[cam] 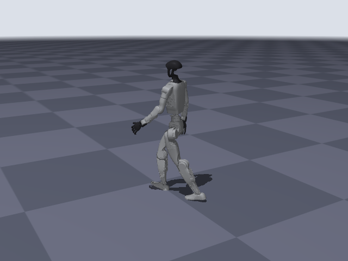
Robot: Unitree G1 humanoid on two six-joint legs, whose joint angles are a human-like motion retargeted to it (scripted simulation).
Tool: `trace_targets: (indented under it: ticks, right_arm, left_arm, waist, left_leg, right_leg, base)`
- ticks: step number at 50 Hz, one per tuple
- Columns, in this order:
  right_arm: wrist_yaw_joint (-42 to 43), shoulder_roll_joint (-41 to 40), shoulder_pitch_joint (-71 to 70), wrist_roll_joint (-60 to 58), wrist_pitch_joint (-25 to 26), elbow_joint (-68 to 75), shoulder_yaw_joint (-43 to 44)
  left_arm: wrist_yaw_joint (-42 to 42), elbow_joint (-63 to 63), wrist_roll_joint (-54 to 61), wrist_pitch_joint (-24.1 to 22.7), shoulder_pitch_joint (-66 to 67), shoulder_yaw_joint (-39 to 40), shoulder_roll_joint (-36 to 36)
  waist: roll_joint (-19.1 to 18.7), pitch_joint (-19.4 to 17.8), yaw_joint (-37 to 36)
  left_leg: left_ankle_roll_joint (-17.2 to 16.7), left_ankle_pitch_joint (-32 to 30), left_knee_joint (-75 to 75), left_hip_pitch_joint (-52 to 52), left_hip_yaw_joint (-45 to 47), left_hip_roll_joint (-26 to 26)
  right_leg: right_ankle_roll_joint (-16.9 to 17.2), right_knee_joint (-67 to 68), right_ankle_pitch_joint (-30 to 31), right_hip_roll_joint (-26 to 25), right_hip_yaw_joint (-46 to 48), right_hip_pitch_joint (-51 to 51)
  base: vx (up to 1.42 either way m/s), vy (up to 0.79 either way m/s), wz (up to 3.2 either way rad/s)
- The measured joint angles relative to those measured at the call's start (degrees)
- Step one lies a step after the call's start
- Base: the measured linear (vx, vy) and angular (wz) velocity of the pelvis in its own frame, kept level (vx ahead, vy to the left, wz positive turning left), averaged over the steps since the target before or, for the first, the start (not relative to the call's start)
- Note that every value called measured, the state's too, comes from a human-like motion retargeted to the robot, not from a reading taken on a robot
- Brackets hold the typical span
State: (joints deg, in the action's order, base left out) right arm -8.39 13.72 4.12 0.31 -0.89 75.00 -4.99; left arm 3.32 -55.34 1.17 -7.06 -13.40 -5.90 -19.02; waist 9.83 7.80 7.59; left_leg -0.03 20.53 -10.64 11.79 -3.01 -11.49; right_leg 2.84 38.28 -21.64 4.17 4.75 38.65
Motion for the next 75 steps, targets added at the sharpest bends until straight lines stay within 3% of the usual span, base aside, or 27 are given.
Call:
trace_targets:
  ticks: [3,7,9,11,15,17,22,25,28,32,34,37,38,40,45,48,51,57,60,65,67,70,75]
  right_arm:
    - [0.9,-0.4,0.1,0.9,0.4,1.3,0.7]
    - [1.7,-1.4,-1.7,2.3,0.4,0.5,1.0]
    - [2.3,-1.4,-3.3,2.3,0.2,-1.0,0.6]
    - [2.9,-1.5,-5.5,2.3,0.2,-3.1,0.2]
    - [3.7,-1.5,-9.2,2.8,-0.4,-8.9,-0.6]
    - [3.9,-1.5,-10.7,3.3,-0.9,-11.9,-1.3]
    - [3.9,-1.1,-13.3,2.3,-1.8,-16.9,-3.6]
    - [4.2,-1.6,-12.6,1.2,-2.0,-17.3,-4.4]
    - [3.8,-2.2,-11.4,0.3,-1.4,-15.3,-5.2]
    - [0.8,-3.5,-11.5,0.4,-1.0,-9.2,-6.3]
    - [-0.3,-3.6,-11.2,0.1,-0.9,-7.4,-7.0]
    - [-1.2,-2.8,-10.8,-0.5,-1.1,-6.2,-7.7]
    - [-1.2,-2.5,-9.9,-0.7,-1.2,-6.3,-8.0]
    - [-1.6,-1.7,-9.5,-0.9,-1.5,-6.9,-8.3]
    - [-1.7,-0.6,-6.3,-0.8,-2.0,-8.2,-8.0]
    - [-2.0,-0.2,-5.3,-0.6,-1.6,-7.7,-7.2]
    - [-2.1,-0.3,-3.7,-0.6,-1.2,-6.5,-6.5]
    - [-2.4,-0.5,-2.5,-0.5,0.0,-2.9,-4.5]
    - [-1.5,-0.3,-3.2,0.0,0.3,-1.0,-3.6]
    - [0.8,0.0,-5.0,1.7,-0.3,-1.8,-2.9]
    - [2.0,0.5,-6.1,2.0,-0.6,-3.2,-2.7]
    - [3.5,1.1,-8.8,2.5,-0.9,-5.7,-2.1]
    - [5.6,1.5,-13.1,4.1,-1.5,-10.8,-1.9]
  left_arm:
    - [0.8,-1.6,0.2,0.7,3.8,0.7,1.6]
    - [3.2,-6.6,-2.0,2.8,9.1,0.9,3.1]
    - [4.5,-9.2,-3.1,4.0,11.2,0.9,3.2]
    - [5.7,-11.5,-3.6,5.1,12.9,1.4,2.6]
    - [6.3,-14.7,-2.3,6.3,16.9,3.6,1.6]
    - [6.0,-16.2,-1.1,6.3,18.8,4.8,1.5]
    - [4.1,-19.6,1.0,5.9,21.1,7.0,1.9]
    - [3.2,-20.3,2.1,5.8,22.2,7.9,2.6]
    - [2.4,-20.8,4.0,5.7,21.9,9.2,2.9]
    - [2.4,-21.1,7.4,5.3,18.6,9.7,1.6]
    - [2.1,-20.0,7.6,5.1,17.0,9.0,1.1]
    - [1.6,-18.1,6.5,5.1,13.6,7.5,0.0]
    - [1.3,-17.4,6.1,4.9,13.0,6.7,-0.2]
    - [0.8,-16.0,5.0,5.0,10.2,5.9,-1.2]
    - [-0.9,-11.2,3.4,3.2,5.7,3.5,-2.8]
    - [-1.5,-8.1,2.9,1.9,3.2,2.4,-3.4]
    - [-1.6,-5.5,2.4,0.7,2.3,1.6,-3.4]
    - [-1.1,-3.2,1.9,0.6,3.4,1.3,-2.1]
    - [-0.4,-4.5,1.7,1.3,5.5,1.0,-1.0]
    - [1.8,-8.6,-1.3,2.3,9.6,-0.3,0.7]
    - [2.5,-9.4,-2.8,2.8,11.0,-0.9,0.9]
    - [3.7,-10.3,-4.2,3.5,12.2,-1.2,0.4]
    - [3.7,-11.5,-3.8,4.1,14.9,0.3,0.4]
  waist:
    - [-2.5,-1.1,-0.8]
    - [-7.9,-1.6,-3.3]
    - [-7.9,-1.6,-4.9]
    - [-6.7,-1.7,-6.4]
    - [-3.3,-2.1,-9.2]
    - [-1.6,-2.2,-10.0]
    - [2.4,-1.0,-10.0]
    - [3.1,0.3,-10.0]
    - [5.1,1.7,-9.4]
    - [9.9,-0.2,-8.0]
    - [10.3,-0.8,-6.9]
    - [9.2,-2.0,-5.2]
    - [10.3,-2.2,-3.5]
    - [6.5,-3.4,-3.4]
    - [4.1,-5.4,-0.6]
    - [1.2,-6.2,-0.4]
    - [1.2,-5.7,-0.7]
    - [-0.3,-4.3,-2.4]
    - [-2.6,-4.9,-3.2]
    - [-8.9,-4.6,-6.1]
    - [-9.3,-4.5,-7.6]
    - [-8.2,-4.7,-9.5]
    - [-5.7,-6.0,-12.2]
  left_leg:
    - [-2.5,-0.4,-21.5,-3.4,-0.2,3.4]
    - [-8.1,-11.8,-53.7,-16.6,-0.6,10.2]
    - [-6.7,-11.0,-62.9,-23.6,0.7,12.3]
    - [-3.5,-6.2,-67.6,-30.9,2.5,14.3]
    - [1.6,2.9,-61.6,-42.2,6.1,16.0]
    - [1.6,3.8,-51.2,-45.2,7.0,14.5]
    - [-1.0,-2.0,-17.9,-45.8,4.8,6.4]
    - [-0.5,-2.9,-17.4,-47.6,4.3,4.1]
    - [1.5,-5.0,-20.8,-47.2,5.6,0.8]
    - [5.1,-5.7,-15.9,-38.8,7.9,-6.0]
    - [5.7,-5.1,-12.8,-34.7,7.9,-7.8]
    - [6.1,-4.6,-5.0,-26.5,6.7,-7.3]
    - [8.6,-2.0,-4.1,-25.1,7.2,-5.6]
    - [4.3,-5.1,1.9,-17.9,4.3,-7.0]
    - [3.8,-3.2,7.2,-7.8,0.2,-5.5]
    - [3.4,-2.1,9.7,-3.7,-2.2,-2.6]
    - [3.2,-0.5,8.9,-2.0,-4.2,-2.9]
    - [2.6,2.8,-1.1,-0.8,-5.9,-1.3]
    - [-0.4,2.9,-16.8,-3.7,-6.1,1.0]
    - [-9.4,-7.4,-50.3,-17.7,-5.7,7.3]
    - [-9.0,-7.4,-58.2,-23.2,-3.4,9.4]
    - [-5.6,-2.0,-64.2,-31.6,0.1,12.4]
    - [-1.6,5.4,-56.8,-41.4,4.7,15.3]
  right_leg:
    - [-3.3,6.1,-0.6,-3.8,0.2,-4.5]
    - [-8.7,6.3,-3.9,-11.6,1.8,-9.5]
    - [-9.7,5.2,-5.6,-13.2,1.1,-12.1]
    - [-9.7,2.9,-6.8,-13.8,-0.2,-15.2]
    - [-8.7,-2.0,-9.1,-13.3,-3.9,-22.2]
    - [-8.0,-3.8,-10.5,-12.0,-6.0,-25.3]
    - [-6.2,-4.1,-13.6,-6.7,-9.3,-29.7]
    - [-5.0,1.8,-15.2,-5.3,-10.2,-29.8]
    - [-2.0,10.1,-12.9,-2.6,-11.6,-29.2]
    - [3.1,28.3,1.6,5.7,-11.6,-25.2]
    - [2.6,36.5,5.3,8.6,-10.9,-20.4]
    - [-0.5,42.2,2.5,10.9,-8.8,-13.2]
    - [-0.9,42.7,0.0,13.3,-8.6,-11.0]
    - [-2.5,39.7,-2.9,9.5,-6.0,-7.5]
    - [-0.7,23.5,-4.6,4.9,-5.2,-1.4]
    - [1.8,8.0,-1.3,-0.9,-5.8,-0.7]
    - [4.0,-0.6,-0.2,-3.4,-8.7,1.1]
    - [3.4,0.9,4.3,-6.3,-10.1,-0.3]
    - [1.3,4.4,3.7,-8.4,-8.5,-3.6]
    - [-4.3,2.2,0.6,-14.6,-4.3,-9.0]
    - [-5.3,1.4,-1.2,-15.0,-4.0,-11.1]
    - [-5.6,-1.8,-2.8,-14.5,-4.1,-15.6]
    - [-5.4,-5.5,-6.3,-12.2,-5.2,-22.6]
  base:
    - [0.75,-0.08,-0.02]
    - [0.67,-0.05,-0.32]
    - [0.68,-0.02,-0.41]
    - [0.68,0.0,-0.41]
    - [0.69,0.05,-0.48]
    - [0.71,0.1,-0.49]
    - [0.69,0.13,-0.19]
    - [0.66,0.15,0.0]
    - [0.69,0.15,0.02]
    - [0.66,0.14,-0.06]
    - [0.63,0.15,-0.14]
    - [0.62,0.14,-0.2]
    - [0.6,0.11,0.05]
    - [0.58,0.05,-0.08]
    - [0.56,0.0,0.36]
    - [0.55,-0.02,0.46]
    - [0.54,-0.02,0.49]
    - [0.6,-0.03,0.56]
    - [0.6,-0.06,0.54]
    - [0.52,-0.06,0.27]
    - [0.52,-0.05,0.28]
    - [0.51,-0.04,0.37]
    - [0.51,0.01,0.24]
